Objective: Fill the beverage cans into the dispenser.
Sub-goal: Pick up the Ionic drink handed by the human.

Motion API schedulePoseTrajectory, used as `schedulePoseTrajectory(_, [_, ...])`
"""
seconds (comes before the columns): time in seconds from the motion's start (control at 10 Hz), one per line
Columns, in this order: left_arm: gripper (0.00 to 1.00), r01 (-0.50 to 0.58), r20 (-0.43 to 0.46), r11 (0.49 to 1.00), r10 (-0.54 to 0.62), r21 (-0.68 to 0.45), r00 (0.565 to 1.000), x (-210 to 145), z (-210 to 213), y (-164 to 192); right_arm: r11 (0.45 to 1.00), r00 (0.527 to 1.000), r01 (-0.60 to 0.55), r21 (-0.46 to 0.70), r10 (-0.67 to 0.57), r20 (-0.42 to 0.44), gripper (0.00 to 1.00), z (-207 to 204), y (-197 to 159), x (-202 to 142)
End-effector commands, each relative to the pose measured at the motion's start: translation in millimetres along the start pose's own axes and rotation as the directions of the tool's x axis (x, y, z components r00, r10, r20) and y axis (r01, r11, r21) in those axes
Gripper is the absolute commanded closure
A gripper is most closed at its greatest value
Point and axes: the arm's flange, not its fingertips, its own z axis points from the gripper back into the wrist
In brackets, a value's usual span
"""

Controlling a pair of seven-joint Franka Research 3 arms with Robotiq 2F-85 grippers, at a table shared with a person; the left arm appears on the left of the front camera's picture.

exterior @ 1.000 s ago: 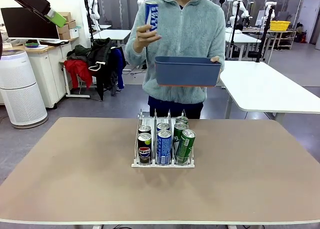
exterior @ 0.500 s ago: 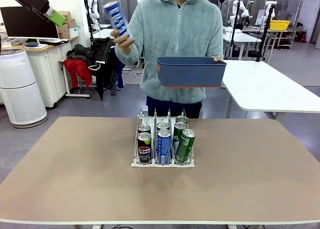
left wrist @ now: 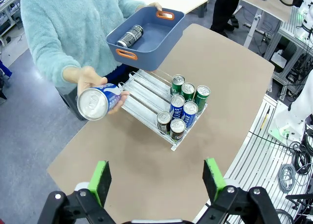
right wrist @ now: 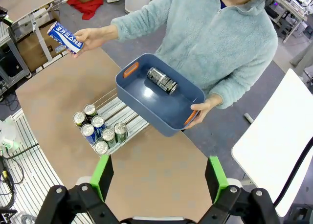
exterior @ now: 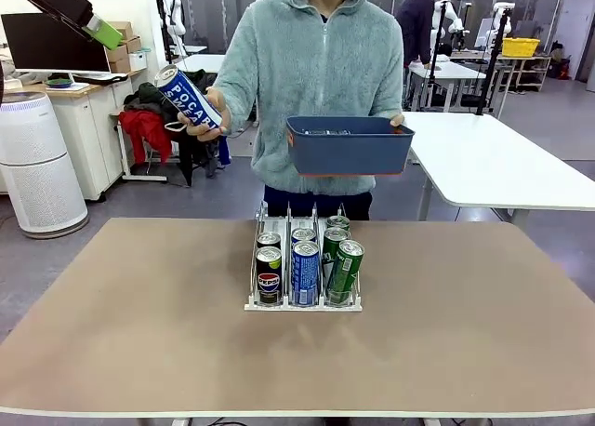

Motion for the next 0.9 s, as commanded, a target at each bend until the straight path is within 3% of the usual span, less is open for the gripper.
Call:
schedulePoseTrajectory(0.0, [0.00, -0.013, 0.001, 1.000, 0.013, -0.007, 1.000, -1.4, -0.6, -0.3, 1.000, 1.000, -0.012, 0.007, 0.012, -0.003, 0.00, 0.0, 1.4, -0.2])
schedulePoseTrajectory(0.8, [0.00, -0.013, 0.001, 1.000, 0.013, -0.007, 1.000, -1.4, -0.6, -0.3, 1.000, 1.000, -0.012, 0.007, 0.012, -0.003, 0.00, 0.0, 1.4, -0.2])
